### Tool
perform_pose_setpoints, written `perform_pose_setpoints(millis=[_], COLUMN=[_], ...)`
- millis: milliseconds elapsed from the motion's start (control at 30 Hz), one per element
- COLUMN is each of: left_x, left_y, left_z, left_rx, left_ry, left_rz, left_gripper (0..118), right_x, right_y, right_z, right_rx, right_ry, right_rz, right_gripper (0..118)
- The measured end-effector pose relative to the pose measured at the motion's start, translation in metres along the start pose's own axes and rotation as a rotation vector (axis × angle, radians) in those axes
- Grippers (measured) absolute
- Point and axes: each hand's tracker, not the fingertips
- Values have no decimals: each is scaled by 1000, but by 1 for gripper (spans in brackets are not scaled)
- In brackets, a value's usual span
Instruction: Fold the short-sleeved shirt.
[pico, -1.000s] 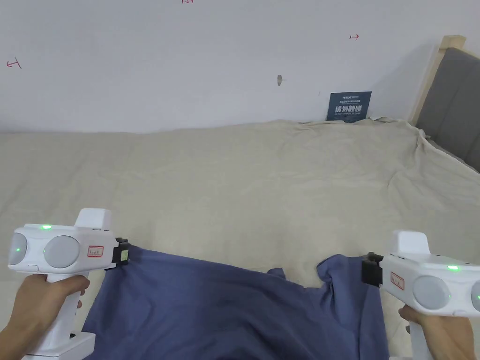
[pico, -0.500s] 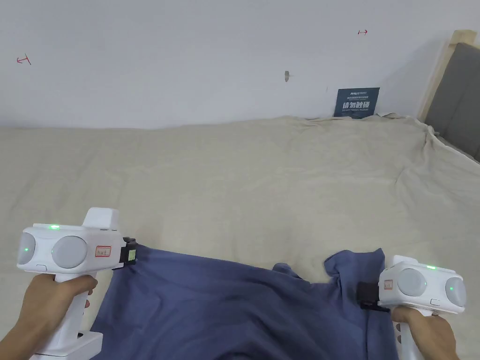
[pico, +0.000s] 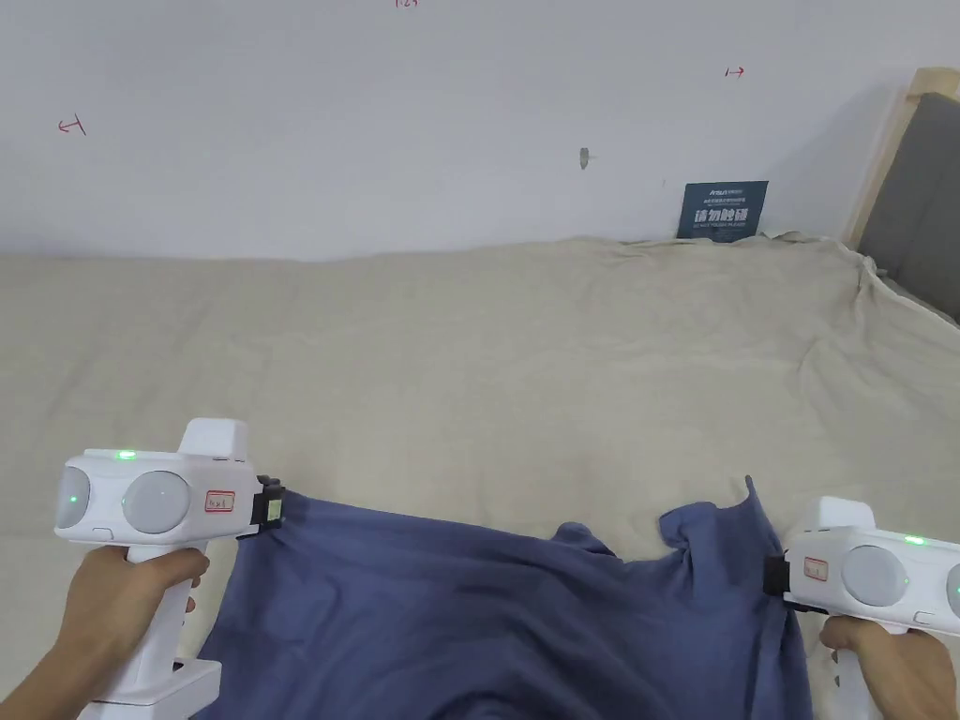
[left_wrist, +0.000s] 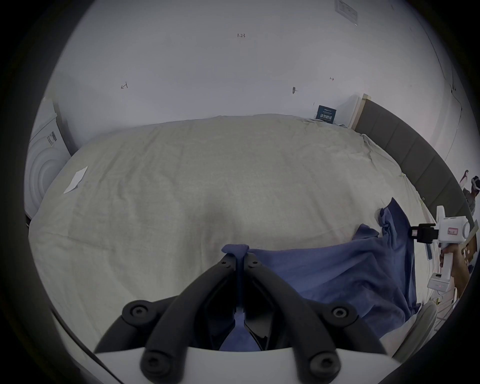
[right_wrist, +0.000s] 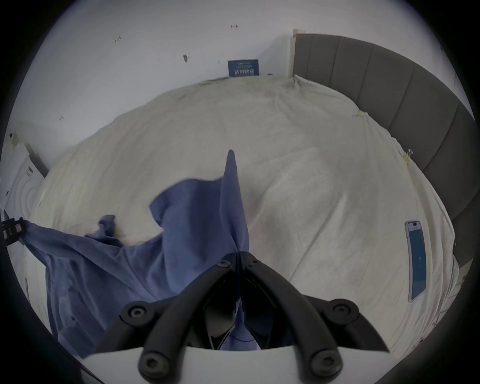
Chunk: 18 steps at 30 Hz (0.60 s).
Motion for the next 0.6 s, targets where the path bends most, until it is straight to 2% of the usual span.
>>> perform_pose_setpoints(millis=[333, 600], left_x=[-19, -49], left_y=[15, 69], left_z=[39, 91], left_rx=[73, 197], left_ry=[29, 99], left_rz=[49, 72], left_gripper=[2, 2], right_x=[-14, -30], right_y=[54, 114], right_z=[92, 140], right_rx=[218, 356], right_ry=[104, 184], right_rz=[40, 48], right_gripper=[1, 1])
